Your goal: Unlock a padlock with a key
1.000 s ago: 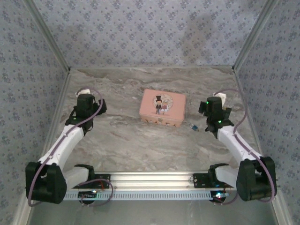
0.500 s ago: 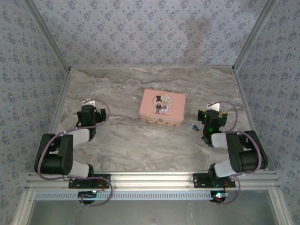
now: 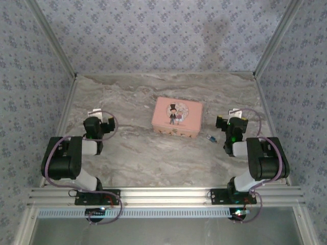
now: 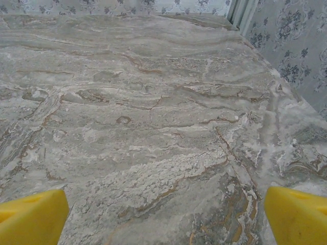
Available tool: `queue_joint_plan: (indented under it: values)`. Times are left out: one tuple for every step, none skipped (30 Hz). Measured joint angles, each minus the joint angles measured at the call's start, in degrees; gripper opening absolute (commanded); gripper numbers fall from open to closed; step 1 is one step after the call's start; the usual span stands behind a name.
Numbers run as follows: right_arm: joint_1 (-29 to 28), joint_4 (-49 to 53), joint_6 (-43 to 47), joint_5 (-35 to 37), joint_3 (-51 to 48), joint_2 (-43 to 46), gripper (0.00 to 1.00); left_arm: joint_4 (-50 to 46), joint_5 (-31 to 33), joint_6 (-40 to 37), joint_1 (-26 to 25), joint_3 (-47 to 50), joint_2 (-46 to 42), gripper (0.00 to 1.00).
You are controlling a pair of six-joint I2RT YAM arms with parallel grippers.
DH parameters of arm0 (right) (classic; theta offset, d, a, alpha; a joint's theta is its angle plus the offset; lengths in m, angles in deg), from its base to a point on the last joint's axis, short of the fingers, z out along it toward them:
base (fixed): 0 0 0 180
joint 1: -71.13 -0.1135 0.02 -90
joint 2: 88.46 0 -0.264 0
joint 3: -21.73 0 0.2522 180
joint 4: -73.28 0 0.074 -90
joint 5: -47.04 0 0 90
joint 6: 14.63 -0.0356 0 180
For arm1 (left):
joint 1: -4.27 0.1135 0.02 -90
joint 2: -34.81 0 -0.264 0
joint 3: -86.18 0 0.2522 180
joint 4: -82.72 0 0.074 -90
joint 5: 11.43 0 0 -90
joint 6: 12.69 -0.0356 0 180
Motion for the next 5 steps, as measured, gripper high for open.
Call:
queue_joint_plan:
  values:
    - [0.28,0.26,-0.04,-0.46,0.22,0.00,1.00,0.15,0.02,0.02,-0.04,0.02,0.00,0.98]
    - [0.42,0.28,-0.11,-0.81,0.31,0.00,1.00,0.28,0.02,0.00,-0.04,0.02,0.00,0.98]
    - [0.50,0.35,-0.13,-1.11,0.35,0.00,1.00,0.42,0.02,0.00,-0.04,0.00,0.00,0.98]
    - [0.50,0.46,-0.13,-1.36,0.35,0.00,1.00,0.55,0.26,0.00,-0.22,0.02,0.00,0.98]
    - [0.50,0.50,-0.13,-1.42,0.35,0.00,1.00,0.61,0.48,-0.02,-0.37,0.02,0.00,0.98]
